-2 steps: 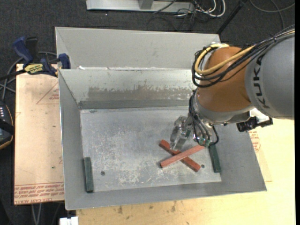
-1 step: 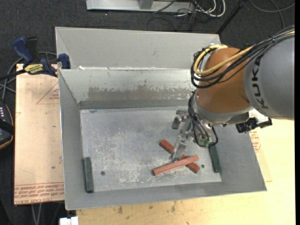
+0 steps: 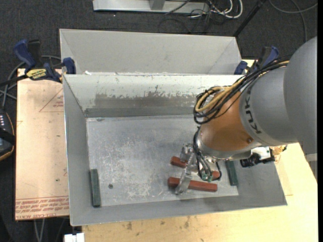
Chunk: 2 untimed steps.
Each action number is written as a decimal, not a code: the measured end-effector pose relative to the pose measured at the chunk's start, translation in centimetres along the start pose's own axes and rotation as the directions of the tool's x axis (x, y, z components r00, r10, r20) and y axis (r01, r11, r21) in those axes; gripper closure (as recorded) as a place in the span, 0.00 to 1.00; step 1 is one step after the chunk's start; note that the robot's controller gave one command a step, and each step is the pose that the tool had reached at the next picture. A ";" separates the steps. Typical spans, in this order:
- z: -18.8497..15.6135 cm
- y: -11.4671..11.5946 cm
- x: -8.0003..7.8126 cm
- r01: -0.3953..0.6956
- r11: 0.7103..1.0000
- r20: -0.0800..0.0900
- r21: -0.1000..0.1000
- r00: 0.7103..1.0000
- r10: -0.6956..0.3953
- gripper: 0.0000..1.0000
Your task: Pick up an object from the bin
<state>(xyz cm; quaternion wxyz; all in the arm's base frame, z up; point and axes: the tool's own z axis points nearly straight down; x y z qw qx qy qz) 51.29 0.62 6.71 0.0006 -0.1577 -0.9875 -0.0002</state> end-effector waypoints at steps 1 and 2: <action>-0.5 0.1 -0.1 0.002 1.000 0.005 -0.003 1.000 -0.002 1.00; -15.4 2.2 -1.3 -0.057 0.998 0.010 -0.005 0.998 0.057 1.00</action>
Offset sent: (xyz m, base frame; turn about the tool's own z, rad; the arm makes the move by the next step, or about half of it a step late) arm 0.0000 0.0000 0.0000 0.0000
